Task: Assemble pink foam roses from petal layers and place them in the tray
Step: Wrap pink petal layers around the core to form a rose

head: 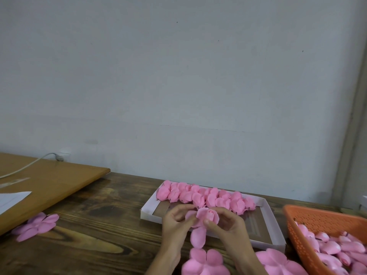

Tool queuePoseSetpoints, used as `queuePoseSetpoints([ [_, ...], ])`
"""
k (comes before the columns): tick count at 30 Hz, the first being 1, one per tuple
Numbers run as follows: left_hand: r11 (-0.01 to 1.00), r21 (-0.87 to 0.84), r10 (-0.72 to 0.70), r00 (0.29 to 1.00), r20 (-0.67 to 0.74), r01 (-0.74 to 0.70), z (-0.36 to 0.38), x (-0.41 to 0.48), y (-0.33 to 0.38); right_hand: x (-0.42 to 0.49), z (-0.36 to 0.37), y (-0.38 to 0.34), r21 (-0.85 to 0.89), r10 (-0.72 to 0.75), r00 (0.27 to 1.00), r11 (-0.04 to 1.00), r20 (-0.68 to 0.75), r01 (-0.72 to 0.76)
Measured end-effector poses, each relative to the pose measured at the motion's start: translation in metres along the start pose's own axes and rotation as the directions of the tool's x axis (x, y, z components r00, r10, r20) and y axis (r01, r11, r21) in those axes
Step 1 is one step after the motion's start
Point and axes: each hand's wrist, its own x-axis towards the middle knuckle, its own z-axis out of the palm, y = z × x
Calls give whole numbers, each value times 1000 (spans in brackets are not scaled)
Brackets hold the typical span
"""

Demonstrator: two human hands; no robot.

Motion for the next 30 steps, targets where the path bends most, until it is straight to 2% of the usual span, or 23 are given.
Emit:
queuePoseSetpoints([
  [14, 1000, 8, -27, 999, -24, 28, 3, -2, -2, 0, 3, 6, -70, 36, 998, 997, 42, -33],
  [18, 1000, -2, -12, 1000, -6, 12, 4, -4, 2, 0, 4, 9, -82, 4, 999, 997, 47, 0],
  [25, 999, -35, 17, 989, 145, -12, 5, -7, 5, 3, 0, 9, -76, -45, 999, 996, -26, 43],
  [30, 1000, -6, 20, 989, 146, -20, 6, -7, 5, 2, -1, 9, -90, -58, 997, 995, -58, 52],
])
